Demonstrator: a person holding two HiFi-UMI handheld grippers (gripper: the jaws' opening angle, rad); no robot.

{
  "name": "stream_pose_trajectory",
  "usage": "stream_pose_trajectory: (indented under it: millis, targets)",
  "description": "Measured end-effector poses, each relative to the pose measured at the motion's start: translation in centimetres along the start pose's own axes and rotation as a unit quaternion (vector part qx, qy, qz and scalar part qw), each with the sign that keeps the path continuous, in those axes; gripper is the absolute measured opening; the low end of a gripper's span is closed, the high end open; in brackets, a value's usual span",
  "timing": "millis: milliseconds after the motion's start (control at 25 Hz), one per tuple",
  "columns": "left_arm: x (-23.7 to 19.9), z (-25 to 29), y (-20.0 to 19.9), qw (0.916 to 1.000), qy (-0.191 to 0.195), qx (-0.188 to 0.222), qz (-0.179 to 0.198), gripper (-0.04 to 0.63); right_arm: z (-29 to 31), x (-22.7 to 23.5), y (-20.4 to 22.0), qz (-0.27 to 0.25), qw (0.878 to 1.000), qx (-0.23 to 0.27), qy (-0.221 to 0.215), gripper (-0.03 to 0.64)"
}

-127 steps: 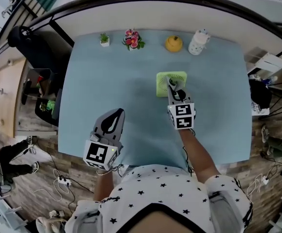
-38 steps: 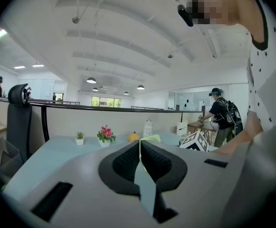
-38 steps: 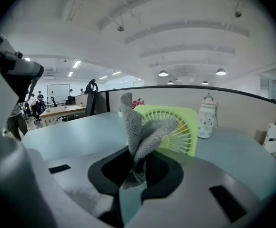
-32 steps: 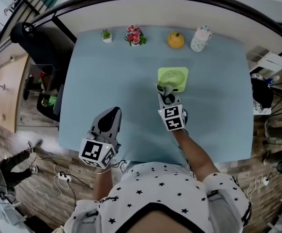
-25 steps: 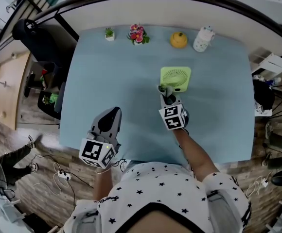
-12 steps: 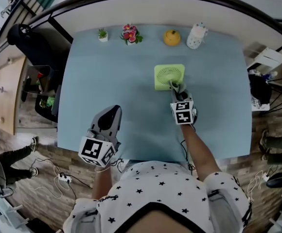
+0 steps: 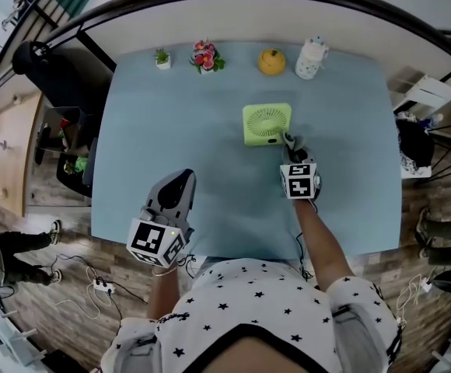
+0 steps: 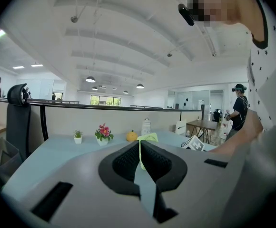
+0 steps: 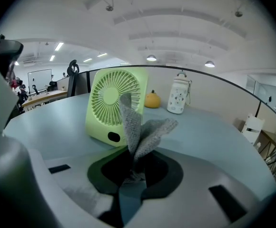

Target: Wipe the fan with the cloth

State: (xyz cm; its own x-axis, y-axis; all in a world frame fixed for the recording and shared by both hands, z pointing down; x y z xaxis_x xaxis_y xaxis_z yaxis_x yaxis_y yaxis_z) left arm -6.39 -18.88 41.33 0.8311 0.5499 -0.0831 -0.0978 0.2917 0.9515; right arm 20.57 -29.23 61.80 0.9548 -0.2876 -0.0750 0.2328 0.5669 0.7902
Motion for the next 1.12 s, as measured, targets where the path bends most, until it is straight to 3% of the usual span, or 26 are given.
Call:
stream_pose_trajectory:
  millis: [160,320,640,920,1120]
  targets:
    - [0.3,-0.2,0.1,1.0000,-0.005,0.000,0.002,0.032,-1.2,0.2,-0.6,0.020,1.000,0.018,-0.013,0.051]
    - [0.4,0.1,-0.1,0.9999,-0.012,0.002,0.009,0.032,-4.2,0.7,-3.1,0.061,0.995,0.071,-0.036,0.052]
    - [2.6,1.8,-1.6,0.9992,-0.012,0.012,0.037,0.032,-11.9,1.3,-8.6,0.114,0.970,0.187,-0.104,0.052]
    - [5.7,2.3,-2.4,0.9984,0.000,0.029,0.049,0.031,-17.5,0.5,-11.5,0.110,0.947,0.254,-0.163,0.051]
    - [6.4,2.2,-2.1,0.9984,-0.003,0.030,0.047,0.032,-19.1,0.1,-11.9,0.105,0.940,0.268,-0.180,0.051]
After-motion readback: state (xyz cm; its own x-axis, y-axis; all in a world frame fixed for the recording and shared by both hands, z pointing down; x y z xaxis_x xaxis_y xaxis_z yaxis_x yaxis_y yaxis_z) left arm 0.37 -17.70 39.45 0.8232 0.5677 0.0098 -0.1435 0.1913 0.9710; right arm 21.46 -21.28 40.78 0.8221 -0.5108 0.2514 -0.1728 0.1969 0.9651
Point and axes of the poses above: the fingertips, and each gripper's own axes: z forward along the fingers, x to its right, y out of its underside, the point moved 3 cm from there along -z, backward along the fingers, and after that the axes turned 1 degree about y, right-handed, at the moved point
